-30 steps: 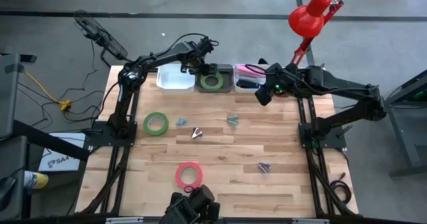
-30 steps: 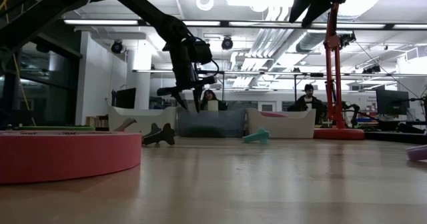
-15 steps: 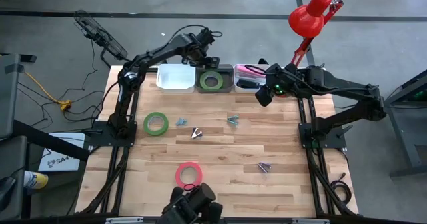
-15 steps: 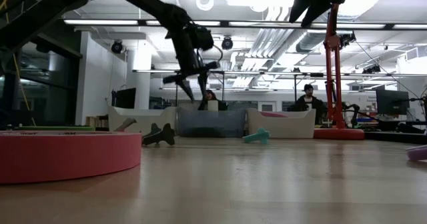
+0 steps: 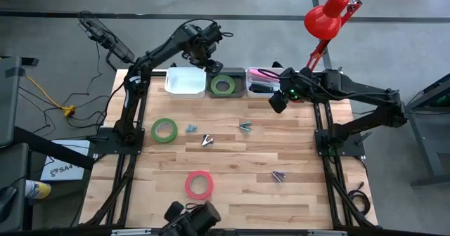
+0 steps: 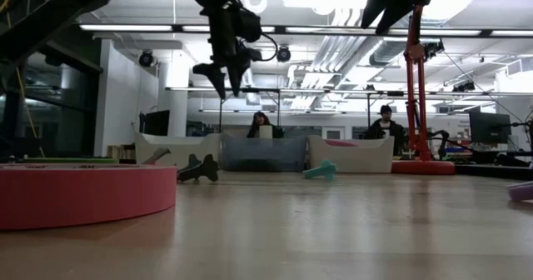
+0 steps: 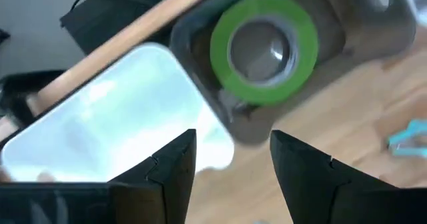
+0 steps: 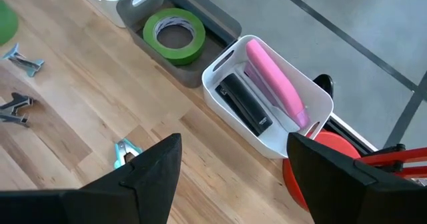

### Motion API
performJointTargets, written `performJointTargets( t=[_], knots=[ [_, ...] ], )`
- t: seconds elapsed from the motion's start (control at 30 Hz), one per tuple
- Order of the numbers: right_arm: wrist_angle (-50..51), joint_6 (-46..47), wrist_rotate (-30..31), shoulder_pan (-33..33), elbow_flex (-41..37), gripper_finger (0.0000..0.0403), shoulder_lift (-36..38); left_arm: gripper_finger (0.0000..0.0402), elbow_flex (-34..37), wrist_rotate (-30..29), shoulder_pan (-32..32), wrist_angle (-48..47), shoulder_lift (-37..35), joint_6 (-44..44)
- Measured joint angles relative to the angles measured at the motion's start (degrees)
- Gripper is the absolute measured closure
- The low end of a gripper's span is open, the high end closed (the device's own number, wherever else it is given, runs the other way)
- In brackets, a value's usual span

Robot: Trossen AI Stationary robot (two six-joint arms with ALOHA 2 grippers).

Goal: Pick and place Stapler, Stapler remover, tape
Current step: Put the green tape into the black bin

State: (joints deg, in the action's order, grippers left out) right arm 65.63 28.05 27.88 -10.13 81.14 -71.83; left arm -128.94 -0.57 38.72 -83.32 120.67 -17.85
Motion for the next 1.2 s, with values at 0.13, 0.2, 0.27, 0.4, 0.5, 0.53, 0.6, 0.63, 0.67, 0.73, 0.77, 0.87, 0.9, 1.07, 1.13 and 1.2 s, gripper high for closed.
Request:
performJointTargets(
  t=[0.13,0.2,0.27,0.4,0.5,0.53,0.6,0.63,0.67,0.73,0.77,0.87,0.9,1.07,1.13,1.2],
  knots=[
    [0.01,-0.02,-0.24,-0.01,0.0,0.014,0.0,0.0214,-0.05,-2.61,-1.22,-4.78,-1.66,1.03],
    [0.02,-0.02,-0.39,0.0,0.0,0.014,0.0,0.0214,-0.05,-4.45,-2.1,-6.47,-2.63,0.81],
    [0.0,-0.02,-0.88,0.0,0.0,0.014,0.0,0.0214,-0.05,-5.53,-3.32,-6.84,-3.59,-0.02],
    [0.01,-0.02,-1.62,0.0,0.0,0.014,0.0,0.0214,-0.05,-6.36,-5.94,-6.72,-6.01,-0.55],
    [0.01,-0.02,-1.7,0.0,-0.01,0.014,0.0,0.0214,1.08,-7.76,-8.04,-6.63,-8.15,-0.53],
    [0.0,-0.04,-1.7,-0.02,0.0,0.014,0.0,0.0214,1.97,-8.23,-8.68,-6.72,-9.06,-0.58],
    [0.0,-0.04,-1.49,0.0,0.0,0.014,0.0,0.0214,5.11,-9.01,-9.66,-6.53,-11.62,-0.91],
    [0.0,-0.04,-1.44,0.0,0.0,0.014,0.0,0.0214,7.13,-9.22,-10.14,-6.69,-13.03,-1.56],
    [0.0,-0.07,-1.46,0.0,-0.01,0.014,0.0,0.0214,9.3,-9.56,-10.69,-6.7,-14.54,-2.46],
    [0.02,-0.07,-1.48,0.0,-0.02,0.014,0.0,0.0214,14.61,-10.55,-11.31,-6.66,-17.95,-4.15],
    [0.02,-0.07,-1.49,0.0,-0.02,0.014,0.0,0.0214,17.42,-10.62,-11.85,-6.66,-19.7,-5.15],
    [0.03,-0.27,-1.53,0.0,-0.02,0.014,0.0,0.0214,26.66,-10.99,-13.28,-5.43,-24.98,-9.23],
    [0.04,-0.69,-1.75,0.0,-0.02,0.014,0.0,0.0214,29.7,-10.87,-13.7,-4.85,-26.71,-10.65],
    [0.04,-1.36,-2.56,0.0,-0.02,0.014,0.0,0.0214,43.4,-8.78,-16.64,-1.12,-33.22,-18.14],
    [0.04,-1.54,-3.18,-0.01,-0.02,0.014,0.0,0.0214,47.82,-8.12,-18.14,0.17,-34.7,-20.32],
    [0.07,-1.55,-3.63,0.0,-0.02,0.014,0.0,0.0214,51.78,-7.13,-19.55,1.26,-35.56,-22.4]
  ],
)
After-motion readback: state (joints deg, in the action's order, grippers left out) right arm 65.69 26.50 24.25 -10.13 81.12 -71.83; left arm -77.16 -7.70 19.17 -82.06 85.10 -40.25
